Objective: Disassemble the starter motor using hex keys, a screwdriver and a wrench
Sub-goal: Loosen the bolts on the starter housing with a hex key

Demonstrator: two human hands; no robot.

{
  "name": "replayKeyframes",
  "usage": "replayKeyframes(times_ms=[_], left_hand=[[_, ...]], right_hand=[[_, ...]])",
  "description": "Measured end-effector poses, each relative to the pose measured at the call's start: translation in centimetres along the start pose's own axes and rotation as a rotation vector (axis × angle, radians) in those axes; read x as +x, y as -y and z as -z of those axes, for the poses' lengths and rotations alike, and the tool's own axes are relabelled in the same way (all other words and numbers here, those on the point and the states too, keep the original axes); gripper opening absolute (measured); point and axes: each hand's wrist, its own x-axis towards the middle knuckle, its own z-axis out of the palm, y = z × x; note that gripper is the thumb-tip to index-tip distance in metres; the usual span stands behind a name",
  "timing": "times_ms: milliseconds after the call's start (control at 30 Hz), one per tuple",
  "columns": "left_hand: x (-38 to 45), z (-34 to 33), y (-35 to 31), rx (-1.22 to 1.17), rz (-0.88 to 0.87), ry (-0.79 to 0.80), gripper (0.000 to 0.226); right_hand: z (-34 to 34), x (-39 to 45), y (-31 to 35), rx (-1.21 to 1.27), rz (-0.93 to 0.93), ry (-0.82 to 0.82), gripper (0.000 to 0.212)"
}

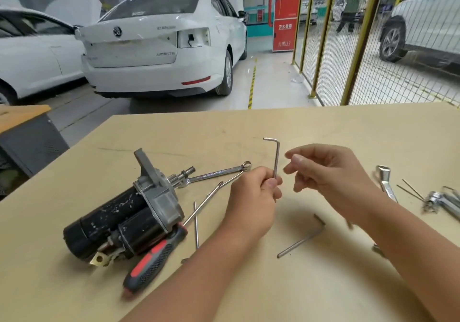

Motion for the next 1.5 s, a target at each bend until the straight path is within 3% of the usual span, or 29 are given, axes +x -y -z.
replayKeyframes(times_ms=[100, 400, 467, 633, 767, 867, 967, 1033, 1133, 1233, 1500], left_hand=[[-0.3, 0.0, -0.4, -0.003, -0.047, 0.066, 0.026], [-0.8, 0.5, -0.4, 0.104, -0.023, 0.126, 0.013], [-1.2, 1.2, -0.6, 0.141, -0.038, 0.109, 0.012], [-3.3, 5.2, -2.4, 0.179, -0.146, -0.065, 0.007], [-6.2, 10.5, -3.4, 0.305, -0.252, -0.295, 0.01], [-8.3, 15.7, -2.7, 0.603, -0.206, -0.464, 0.037], [-9.4, 19.6, -1.4, 1.023, 0.167, -0.328, 0.089], [-9.2, 20.2, -0.1, 0.97, 0.306, -0.187, 0.103], [-8.5, 19.5, 2.3, 0.851, 0.225, -0.189, 0.088], [-7.5, 19.3, 3.0, 0.824, 0.154, -0.2, 0.085], [-2.1, 16.6, 2.8, 0.777, 0.058, -0.031, 0.093]], right_hand=[[-0.7, -0.2, -0.3, -0.041, -0.005, 0.03, 0.021], [-1.7, -0.1, 0.0, 0.026, -0.045, -0.22, 0.026], [-1.4, -0.1, 0.2, 0.031, -0.006, -0.208, 0.023], [-1.0, -0.5, 0.2, -0.464, 0.157, 0.106, 0.025], [-2.0, -1.3, -0.2, -0.649, 0.174, 0.397, 0.007], [-2.1, -1.8, 0.2, -0.845, 0.14, 0.599, 0.037], [-2.2, -1.9, 0.2, -1.006, 0.106, 0.622, 0.054], [-2.6, -2.2, -0.3, -1.096, 0.181, 0.553, 0.061], [-3.3, -2.8, -1.7, -1.225, 0.363, 0.406, 0.067], [-3.8, -3.1, -2.3, -1.175, 0.426, 0.339, 0.065], [-7.9, -5.4, -1.8, -1.131, 0.713, 0.557, 0.05]])
